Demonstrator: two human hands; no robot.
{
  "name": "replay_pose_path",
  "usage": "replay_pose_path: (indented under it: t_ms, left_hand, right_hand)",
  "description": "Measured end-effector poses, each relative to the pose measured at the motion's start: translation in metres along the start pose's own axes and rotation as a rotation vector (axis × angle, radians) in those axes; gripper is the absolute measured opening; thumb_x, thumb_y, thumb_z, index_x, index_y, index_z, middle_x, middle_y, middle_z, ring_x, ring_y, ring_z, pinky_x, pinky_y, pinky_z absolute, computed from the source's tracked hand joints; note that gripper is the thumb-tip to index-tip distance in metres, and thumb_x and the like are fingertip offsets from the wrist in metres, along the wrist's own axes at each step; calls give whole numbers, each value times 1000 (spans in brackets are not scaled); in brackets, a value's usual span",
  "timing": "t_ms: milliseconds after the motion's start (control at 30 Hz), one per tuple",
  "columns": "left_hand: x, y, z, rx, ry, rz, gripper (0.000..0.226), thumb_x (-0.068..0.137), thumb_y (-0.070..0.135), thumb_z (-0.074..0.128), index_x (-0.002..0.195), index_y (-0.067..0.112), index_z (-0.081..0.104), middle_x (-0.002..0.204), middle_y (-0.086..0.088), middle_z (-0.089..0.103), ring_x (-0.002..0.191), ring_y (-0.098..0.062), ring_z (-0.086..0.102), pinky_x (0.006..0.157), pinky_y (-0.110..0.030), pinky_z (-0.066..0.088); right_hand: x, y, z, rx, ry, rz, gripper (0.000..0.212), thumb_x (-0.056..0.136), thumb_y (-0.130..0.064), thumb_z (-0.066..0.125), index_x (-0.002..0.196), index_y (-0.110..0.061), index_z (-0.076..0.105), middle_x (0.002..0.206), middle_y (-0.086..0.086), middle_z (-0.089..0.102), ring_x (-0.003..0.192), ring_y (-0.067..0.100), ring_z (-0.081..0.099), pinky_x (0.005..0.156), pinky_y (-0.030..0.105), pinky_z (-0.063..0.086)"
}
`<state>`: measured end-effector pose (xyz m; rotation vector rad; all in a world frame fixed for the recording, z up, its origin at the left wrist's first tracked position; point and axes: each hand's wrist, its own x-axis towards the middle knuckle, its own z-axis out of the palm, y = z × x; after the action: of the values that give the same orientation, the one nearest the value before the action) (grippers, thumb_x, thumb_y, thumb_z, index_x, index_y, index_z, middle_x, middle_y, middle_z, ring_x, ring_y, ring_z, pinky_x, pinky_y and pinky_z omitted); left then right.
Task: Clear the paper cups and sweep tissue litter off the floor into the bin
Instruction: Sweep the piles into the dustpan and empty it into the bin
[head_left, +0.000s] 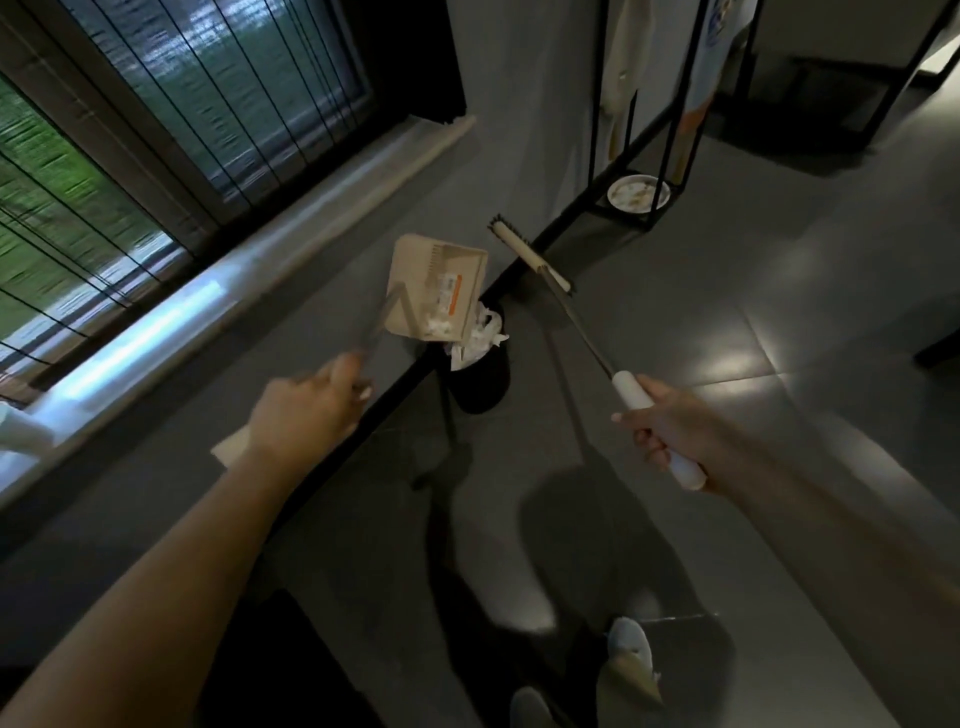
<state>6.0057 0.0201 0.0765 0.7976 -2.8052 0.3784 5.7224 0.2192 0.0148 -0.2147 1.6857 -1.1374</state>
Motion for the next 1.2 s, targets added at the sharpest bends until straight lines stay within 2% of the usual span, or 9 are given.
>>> replay_pose_path:
  t_ms: [67,200,500,633,833,933,1033,1133,1200]
  left_hand:
    - [-9,10,14,16,5,79,25,83,23,56,101,7,53,67,-13,69,37,-23,59,28,-22,37]
    - [-15,28,34,60,-50,205,50,101,33,22,103,2,61,80,-15,70,45,-26,63,30,-26,43]
    - [2,24,-4,130,-19,333,32,79,13,65,103,-5,54,84,-27,67,47,-37,63,32,-37,47]
    - [2,21,-19,211,-40,334,52,61,7,83,101,-6,53,81,-27,67,45,-37,62,34,-34,44]
    - [-15,32,4,253,-97,385,61,48,7,90,101,-8,65,87,-26,68,46,-37,62,29,-34,43]
    - [-29,45,37,243,-221,365,58,56,11,86,106,-1,61,84,-19,70,45,-30,62,28,-29,44]
    - [-21,53,32,314,-301,427,66,58,13,85,115,-1,55,95,-21,67,58,-33,67,38,-35,52]
    - [-9,48,8,383,-386,363,62,94,23,52,146,5,23,145,-18,35,111,-33,59,79,-39,55]
    - [-7,43,-11,340,-338,385,61,86,18,64,138,-1,37,134,-24,48,96,-37,66,67,-41,57]
  right_hand:
    - [-6,8,4,-19,-17,8,64,92,2,54,147,-23,33,60,5,36,36,6,30,30,14,26]
    - [-16,20,10,-66,-24,0,66,94,1,52,150,-22,25,60,7,35,36,7,30,29,14,27]
    - [-29,30,3,-51,-26,2,70,92,1,53,150,-27,25,81,14,46,50,11,33,31,16,30]
    - [-32,30,6,29,8,-14,72,90,0,59,148,-29,29,62,5,38,39,6,32,30,15,29]
    - [-34,35,8,29,6,-20,75,90,0,59,150,-29,26,61,5,38,32,3,33,30,15,29]
    - [-37,45,8,-2,7,-22,74,90,-1,58,150,-29,26,61,6,39,33,3,33,30,15,29]
    - [-37,52,8,25,9,4,75,90,-1,59,151,-29,25,61,5,39,37,4,33,31,15,29]
    - [-39,55,8,84,4,29,74,90,0,59,150,-28,26,62,4,38,43,7,32,31,15,29]
    - [-39,59,9,115,-9,41,74,90,1,59,149,-29,27,62,4,38,41,5,32,31,15,29]
